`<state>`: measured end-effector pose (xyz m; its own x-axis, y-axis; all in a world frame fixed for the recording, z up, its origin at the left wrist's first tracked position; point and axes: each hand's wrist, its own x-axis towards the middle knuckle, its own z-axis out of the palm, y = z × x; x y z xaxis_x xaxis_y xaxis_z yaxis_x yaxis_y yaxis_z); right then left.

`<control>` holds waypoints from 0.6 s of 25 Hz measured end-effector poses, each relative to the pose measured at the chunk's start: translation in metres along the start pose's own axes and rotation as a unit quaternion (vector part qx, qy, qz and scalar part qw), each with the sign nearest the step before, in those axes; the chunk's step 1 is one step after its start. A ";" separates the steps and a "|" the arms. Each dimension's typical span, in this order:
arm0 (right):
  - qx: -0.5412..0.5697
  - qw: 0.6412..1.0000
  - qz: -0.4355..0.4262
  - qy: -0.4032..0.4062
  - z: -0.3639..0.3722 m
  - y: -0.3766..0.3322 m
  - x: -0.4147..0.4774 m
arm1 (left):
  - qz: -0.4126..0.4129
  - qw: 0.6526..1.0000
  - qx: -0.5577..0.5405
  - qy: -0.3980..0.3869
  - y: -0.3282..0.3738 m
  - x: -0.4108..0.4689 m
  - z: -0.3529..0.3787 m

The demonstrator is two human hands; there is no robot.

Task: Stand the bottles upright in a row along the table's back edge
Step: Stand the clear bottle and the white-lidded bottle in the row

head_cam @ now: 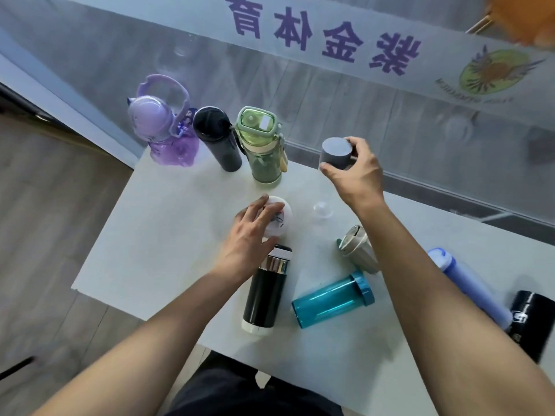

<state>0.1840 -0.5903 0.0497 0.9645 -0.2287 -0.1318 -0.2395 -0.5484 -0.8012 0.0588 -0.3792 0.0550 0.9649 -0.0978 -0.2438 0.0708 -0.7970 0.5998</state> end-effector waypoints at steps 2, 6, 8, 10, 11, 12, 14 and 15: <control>0.017 0.999 -0.032 -0.005 -0.004 -0.007 -0.006 | -0.001 1.000 -0.009 0.005 -0.001 0.000 0.002; 0.028 0.998 -0.055 -0.016 0.003 -0.007 -0.019 | 0.002 1.000 -0.011 0.001 -0.004 0.000 0.004; 0.021 0.998 -0.060 -0.014 0.007 -0.009 -0.023 | 0.001 1.000 -0.009 0.001 -0.006 0.001 0.005; 0.002 0.998 -0.065 -0.008 0.009 -0.012 -0.025 | 0.001 1.000 -0.013 0.002 -0.007 0.000 0.005; -0.008 0.998 -0.069 -0.004 0.008 -0.012 -0.026 | 0.002 1.000 -0.014 0.002 -0.007 0.000 0.006; -0.017 0.997 -0.072 0.000 0.008 -0.012 -0.026 | 0.003 1.000 -0.014 0.001 -0.008 0.000 0.006; -0.025 0.997 -0.074 0.005 0.005 -0.010 -0.025 | 0.006 1.000 -0.012 0.000 -0.009 0.000 0.006; -0.025 0.997 -0.075 0.006 0.005 -0.010 -0.025 | 0.006 1.000 -0.012 0.000 -0.009 0.000 0.006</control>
<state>0.1633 -0.5751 0.0582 0.9886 -0.1505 -0.0063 -0.0988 -0.6161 -0.7815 0.0568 -0.3754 0.0445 0.9660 -0.1075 -0.2352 0.0642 -0.7812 0.6209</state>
